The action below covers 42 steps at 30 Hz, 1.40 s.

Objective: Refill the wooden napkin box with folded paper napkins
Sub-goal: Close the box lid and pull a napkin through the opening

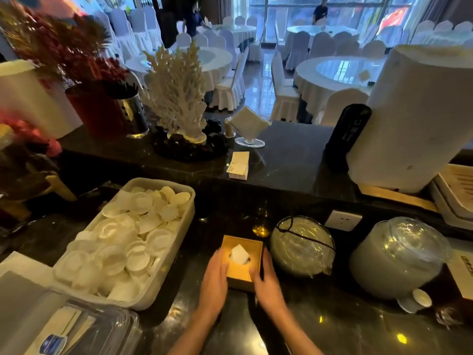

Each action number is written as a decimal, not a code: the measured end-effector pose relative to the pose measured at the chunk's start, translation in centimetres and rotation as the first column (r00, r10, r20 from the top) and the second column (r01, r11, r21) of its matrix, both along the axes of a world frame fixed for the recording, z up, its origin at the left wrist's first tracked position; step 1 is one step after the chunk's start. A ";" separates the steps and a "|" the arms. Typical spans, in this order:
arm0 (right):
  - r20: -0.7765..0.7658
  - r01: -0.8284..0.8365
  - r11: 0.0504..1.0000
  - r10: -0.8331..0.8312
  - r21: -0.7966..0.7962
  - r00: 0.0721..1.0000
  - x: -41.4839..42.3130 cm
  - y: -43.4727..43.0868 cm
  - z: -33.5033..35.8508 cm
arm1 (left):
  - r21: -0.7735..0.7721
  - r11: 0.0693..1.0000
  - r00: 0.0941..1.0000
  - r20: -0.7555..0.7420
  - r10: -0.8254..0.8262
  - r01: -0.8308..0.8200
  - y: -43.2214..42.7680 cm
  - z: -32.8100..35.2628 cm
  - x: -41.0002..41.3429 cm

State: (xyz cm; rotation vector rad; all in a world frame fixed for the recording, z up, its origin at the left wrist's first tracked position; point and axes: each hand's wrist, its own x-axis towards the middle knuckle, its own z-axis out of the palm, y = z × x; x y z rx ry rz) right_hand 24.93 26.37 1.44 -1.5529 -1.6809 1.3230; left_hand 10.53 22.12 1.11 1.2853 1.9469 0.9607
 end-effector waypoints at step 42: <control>0.617 -0.442 0.897 0.344 0.007 0.708 1.3 -1.8 3.5 | -0.547 0.830 0.740 -0.513 -0.435 0.109 -1.3 4.1 -0.1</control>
